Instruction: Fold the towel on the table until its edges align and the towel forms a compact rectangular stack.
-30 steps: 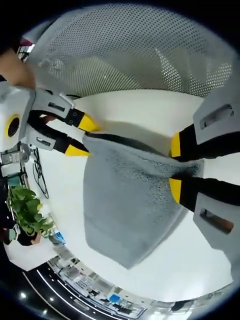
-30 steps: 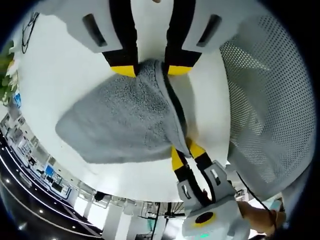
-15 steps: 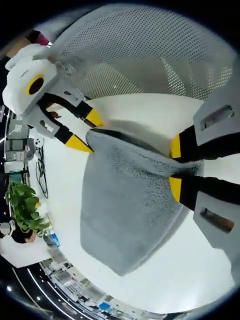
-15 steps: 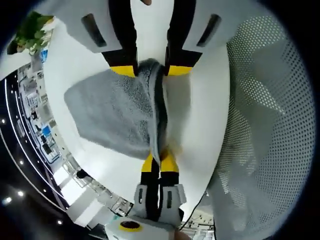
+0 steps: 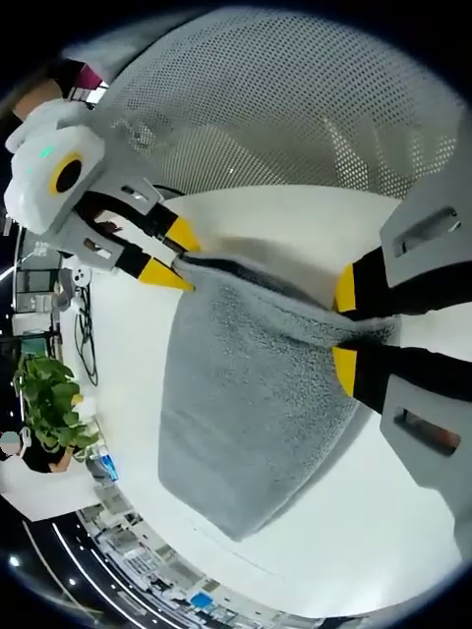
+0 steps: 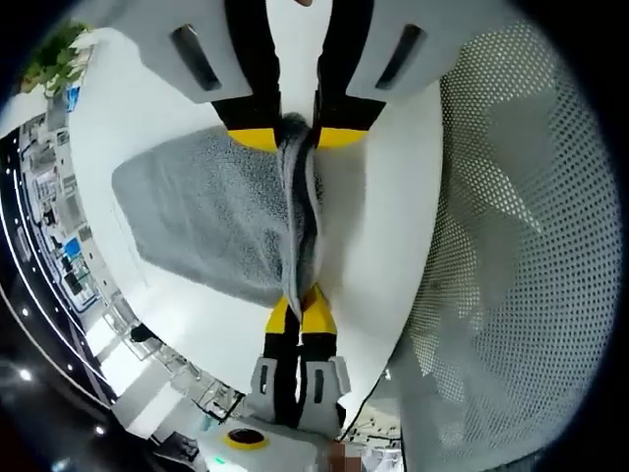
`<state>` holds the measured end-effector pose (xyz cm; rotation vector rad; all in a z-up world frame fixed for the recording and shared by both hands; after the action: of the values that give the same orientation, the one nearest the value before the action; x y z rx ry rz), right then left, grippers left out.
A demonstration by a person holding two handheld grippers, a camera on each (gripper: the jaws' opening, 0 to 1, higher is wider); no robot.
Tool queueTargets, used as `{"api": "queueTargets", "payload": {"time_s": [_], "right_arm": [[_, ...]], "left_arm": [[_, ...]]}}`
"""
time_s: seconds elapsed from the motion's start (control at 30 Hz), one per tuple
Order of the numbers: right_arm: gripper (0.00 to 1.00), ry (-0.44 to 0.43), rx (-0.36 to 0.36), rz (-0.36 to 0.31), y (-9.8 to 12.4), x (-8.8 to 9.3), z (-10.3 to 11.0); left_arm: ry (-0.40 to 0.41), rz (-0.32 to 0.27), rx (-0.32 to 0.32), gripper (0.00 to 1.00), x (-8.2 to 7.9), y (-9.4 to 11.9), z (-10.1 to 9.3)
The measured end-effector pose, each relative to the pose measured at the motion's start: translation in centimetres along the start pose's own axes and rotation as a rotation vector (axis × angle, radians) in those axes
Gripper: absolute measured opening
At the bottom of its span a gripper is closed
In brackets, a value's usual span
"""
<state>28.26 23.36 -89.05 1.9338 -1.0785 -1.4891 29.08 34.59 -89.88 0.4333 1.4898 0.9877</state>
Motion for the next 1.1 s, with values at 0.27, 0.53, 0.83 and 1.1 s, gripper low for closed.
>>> {"api": "queueTargets", "payload": {"time_s": [0.27,0.53,0.83,1.1], "right_arm": [[0.1,-0.209,-0.061,-0.065,0.9,-0.7,-0.8],[0.1,-0.264,-0.06,-0.101,1.7,-1.2,-1.3],[0.09,-0.213,-0.069,-0.1,2.7,-1.8,-1.3],[0.09,-0.217,-0.076,-0.12,3.9,-2.9,-1.3]], "left_arm": [[-0.028,-0.004,-0.006,0.09,-0.6,0.8,0.2],[-0.048,-0.015,-0.029,0.09,-1.3,1.7,0.5],[-0.09,-0.02,-0.033,0.09,-2.3,2.8,0.5],[-0.142,-0.028,-0.069,0.08,-3.4,4.6,0.5]]}}
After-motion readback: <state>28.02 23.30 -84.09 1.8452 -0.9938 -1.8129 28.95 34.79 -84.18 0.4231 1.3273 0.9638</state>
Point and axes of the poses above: the point that each gripper's makers call its tool centre point, and the gripper's own axes: y roughly backward along the fingers, z roughly to its left, x roughly out of its underside, the point moved 1 cm from there along y, roughly backward along the fingers, and after that the axes turned 3 degrees about -z, right-handed, at the moved point
